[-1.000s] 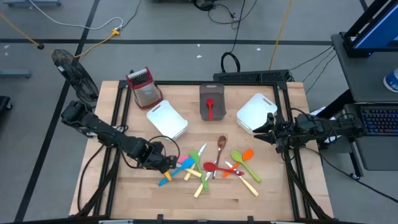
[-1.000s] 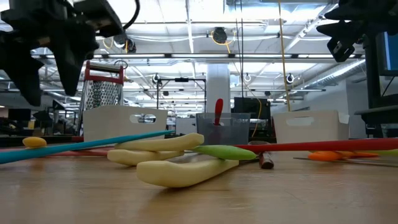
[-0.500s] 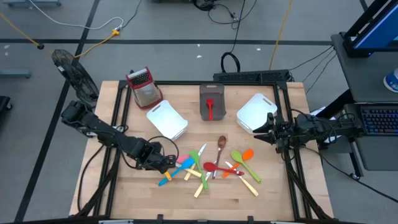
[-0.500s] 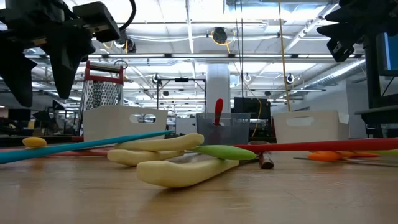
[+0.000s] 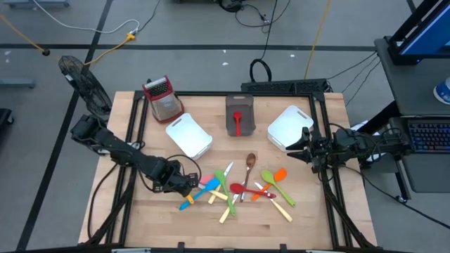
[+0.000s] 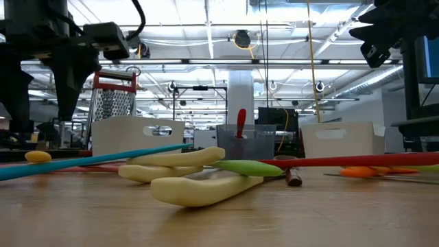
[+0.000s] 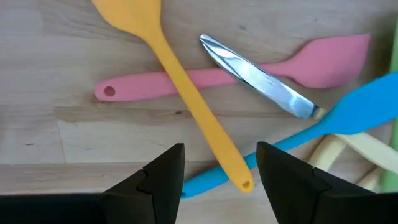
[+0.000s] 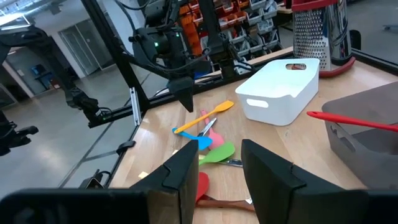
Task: Pick & Place Kitchen Items
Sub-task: Put the yellow spatula into the black bin
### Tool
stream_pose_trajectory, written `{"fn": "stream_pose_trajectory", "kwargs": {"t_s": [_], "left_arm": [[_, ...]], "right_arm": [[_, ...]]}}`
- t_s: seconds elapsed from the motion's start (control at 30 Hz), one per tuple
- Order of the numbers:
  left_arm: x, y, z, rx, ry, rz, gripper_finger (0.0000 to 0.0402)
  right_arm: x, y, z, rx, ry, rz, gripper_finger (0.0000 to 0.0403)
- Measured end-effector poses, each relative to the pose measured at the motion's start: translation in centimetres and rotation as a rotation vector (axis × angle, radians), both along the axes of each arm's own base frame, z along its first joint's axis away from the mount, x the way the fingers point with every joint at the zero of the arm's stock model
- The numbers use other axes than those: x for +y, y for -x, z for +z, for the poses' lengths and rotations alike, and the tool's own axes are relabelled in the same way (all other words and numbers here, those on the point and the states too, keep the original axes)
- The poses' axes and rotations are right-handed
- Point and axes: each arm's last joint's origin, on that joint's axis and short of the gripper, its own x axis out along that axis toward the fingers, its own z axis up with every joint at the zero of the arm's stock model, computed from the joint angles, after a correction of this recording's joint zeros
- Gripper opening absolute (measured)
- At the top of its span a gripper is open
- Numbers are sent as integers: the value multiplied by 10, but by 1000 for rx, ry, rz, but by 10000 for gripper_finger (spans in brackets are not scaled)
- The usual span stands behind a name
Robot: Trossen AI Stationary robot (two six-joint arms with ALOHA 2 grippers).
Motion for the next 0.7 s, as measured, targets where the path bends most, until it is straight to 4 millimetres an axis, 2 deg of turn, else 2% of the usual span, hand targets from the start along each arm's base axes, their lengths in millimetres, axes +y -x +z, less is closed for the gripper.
{"fn": "stream_pose_trajectory", "kwargs": {"t_s": [0.7], "left_arm": [[-12, -11, -35, 97, -9, 59, 205]], "right_arm": [[0, 0, 0, -1, 3, 0, 114]]}}
